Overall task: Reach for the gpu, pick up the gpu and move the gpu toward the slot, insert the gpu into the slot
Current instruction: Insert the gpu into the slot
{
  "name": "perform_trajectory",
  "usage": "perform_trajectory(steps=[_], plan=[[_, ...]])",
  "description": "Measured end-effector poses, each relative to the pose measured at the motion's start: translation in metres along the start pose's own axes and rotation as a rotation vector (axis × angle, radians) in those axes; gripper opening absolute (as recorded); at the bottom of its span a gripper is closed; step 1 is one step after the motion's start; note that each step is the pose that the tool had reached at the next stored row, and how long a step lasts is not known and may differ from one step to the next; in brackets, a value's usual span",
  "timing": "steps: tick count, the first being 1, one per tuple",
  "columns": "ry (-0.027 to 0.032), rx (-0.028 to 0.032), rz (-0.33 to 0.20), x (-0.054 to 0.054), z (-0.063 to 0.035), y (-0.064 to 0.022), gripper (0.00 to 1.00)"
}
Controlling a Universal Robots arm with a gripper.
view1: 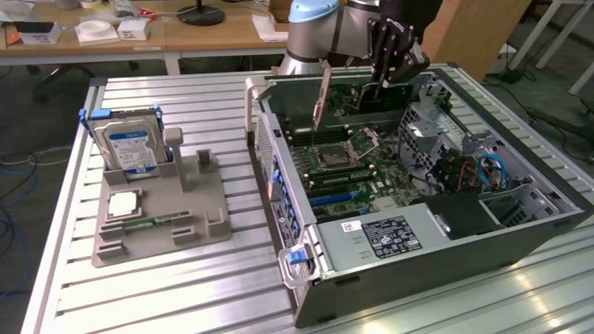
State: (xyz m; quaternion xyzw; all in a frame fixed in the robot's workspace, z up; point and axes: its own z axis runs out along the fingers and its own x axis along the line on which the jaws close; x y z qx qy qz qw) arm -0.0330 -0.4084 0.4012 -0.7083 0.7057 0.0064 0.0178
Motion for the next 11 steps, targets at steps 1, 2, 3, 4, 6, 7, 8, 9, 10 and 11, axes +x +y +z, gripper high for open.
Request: perform_trajectory(steps=[1, 2, 3, 4, 6, 7, 8, 9, 10, 11], plan=[[0.0003, -0.0001, 0.0, 0.0, 0.0014, 0.0002, 0.26], [0.0001, -0.0001, 0.0, 0.0, 0.0032, 0.0003, 0.26], [0.0001, -0.0001, 0.0, 0.001, 0.005, 0.0004, 0.26], [0.0001, -0.0001, 0.0, 0.001, 0.0068, 0.0005, 0.26], [0.0001, -0.0001, 0.0, 0.001, 0.0104, 0.0006, 0.26], [0.0001, -0.0001, 0.0, 0.001, 0.0124, 0.0007, 0.26], [0.0002, -0.0002, 0.0, 0.001, 0.0141, 0.0007, 0.26], [0.0001, -0.0001, 0.0, 0.001, 0.0159, 0.0006, 0.26], [0.0001, -0.0002, 0.0, 0.002, 0.0177, 0.0006, 0.26], [0.0002, -0.0002, 0.0, 0.002, 0.0194, 0.0006, 0.26]])
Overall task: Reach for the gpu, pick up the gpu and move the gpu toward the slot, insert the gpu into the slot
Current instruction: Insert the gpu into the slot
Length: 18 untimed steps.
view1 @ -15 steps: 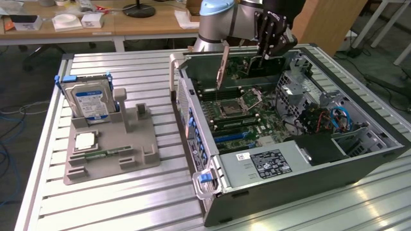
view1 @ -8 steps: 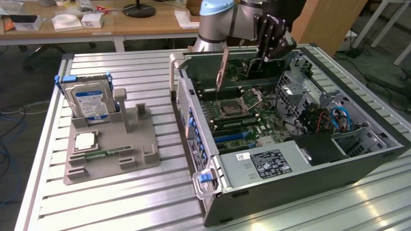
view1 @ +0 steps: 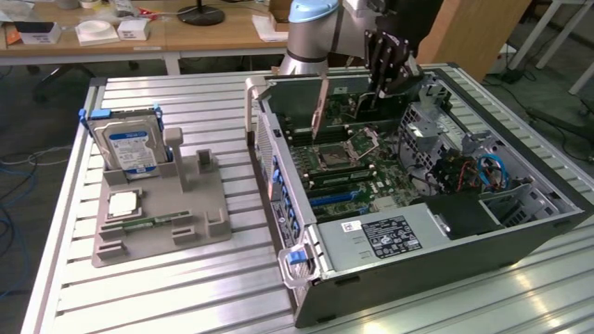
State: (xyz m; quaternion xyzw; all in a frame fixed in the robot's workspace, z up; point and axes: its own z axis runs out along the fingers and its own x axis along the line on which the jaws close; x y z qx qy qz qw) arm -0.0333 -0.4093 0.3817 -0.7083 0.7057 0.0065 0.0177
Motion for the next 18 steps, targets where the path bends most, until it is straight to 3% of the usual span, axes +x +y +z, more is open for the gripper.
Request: perform_trajectory(steps=[12, 18], plan=[[0.0008, -0.0012, 0.002, 0.001, 0.0176, 0.0017, 0.26], [0.0015, -0.0049, 0.002, 0.001, 0.0281, 0.0027, 0.26]])
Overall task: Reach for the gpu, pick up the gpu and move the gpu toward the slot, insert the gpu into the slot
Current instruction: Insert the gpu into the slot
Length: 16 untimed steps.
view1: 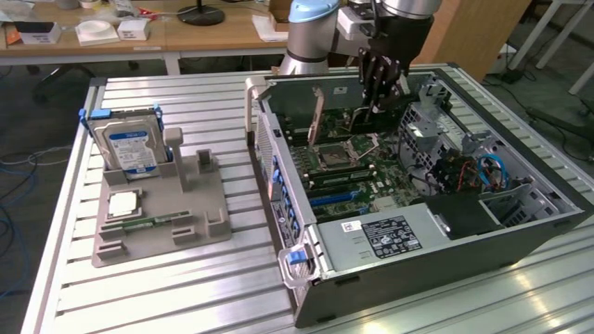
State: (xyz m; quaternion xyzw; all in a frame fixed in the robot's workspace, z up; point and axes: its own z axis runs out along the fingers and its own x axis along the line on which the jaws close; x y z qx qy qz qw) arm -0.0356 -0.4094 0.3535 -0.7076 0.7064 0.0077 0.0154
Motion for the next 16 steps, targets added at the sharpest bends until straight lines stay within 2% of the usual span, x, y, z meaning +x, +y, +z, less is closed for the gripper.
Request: perform_trajectory(steps=[9, 16], plan=[[-0.0003, 0.0001, 0.0, 0.0, 0.0022, 0.0001, 0.26], [-0.0001, 0.0, 0.0, 0.011, 0.0021, 0.0001, 0.26]])
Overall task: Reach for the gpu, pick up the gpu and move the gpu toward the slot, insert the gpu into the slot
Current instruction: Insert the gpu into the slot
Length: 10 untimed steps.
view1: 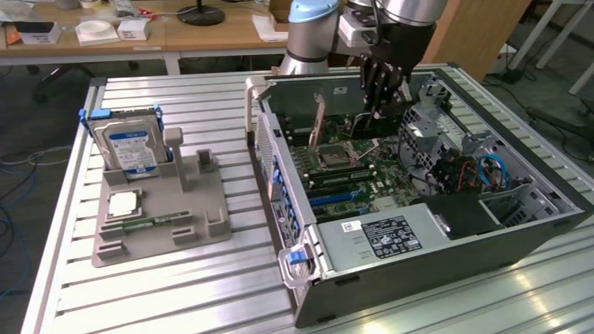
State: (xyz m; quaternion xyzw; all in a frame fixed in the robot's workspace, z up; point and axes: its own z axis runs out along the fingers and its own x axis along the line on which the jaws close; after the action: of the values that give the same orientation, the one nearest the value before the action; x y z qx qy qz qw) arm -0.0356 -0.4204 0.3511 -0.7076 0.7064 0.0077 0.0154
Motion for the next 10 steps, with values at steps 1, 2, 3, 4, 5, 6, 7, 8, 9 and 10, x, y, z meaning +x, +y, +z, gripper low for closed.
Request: perform_trajectory(steps=[1, 2, 3, 4, 5, 6, 7, 8, 9, 10], plan=[[-0.0001, 0.0, 0.0, 0.001, 0.0001, 0.0, 0.26], [-0.0001, 0.0, 0.0, 0.003, 0.0001, 0.0, 0.26], [0.0001, 0.0, 0.0, 0.004, 0.0, 0.0, 0.26], [0.0, 0.0, 0.0, 0.005, 0.0, 0.0, 0.26], [0.0, 0.0, 0.0, 0.006, 0.0, 0.0, 0.26], [0.0001, 0.0, 0.0, 0.008, -0.0001, 0.0, 0.26], [0.0001, 0.0, 0.0, 0.009, -0.0001, 0.0, 0.26], [0.0001, 0.0, 0.0, 0.01, -0.0001, 0.0, 0.26], [0.0001, 0.0, 0.0, 0.012, -0.0001, 0.0, 0.26], [0.0001, 0.0, 0.0, 0.013, -0.0001, 0.0, 0.26]])
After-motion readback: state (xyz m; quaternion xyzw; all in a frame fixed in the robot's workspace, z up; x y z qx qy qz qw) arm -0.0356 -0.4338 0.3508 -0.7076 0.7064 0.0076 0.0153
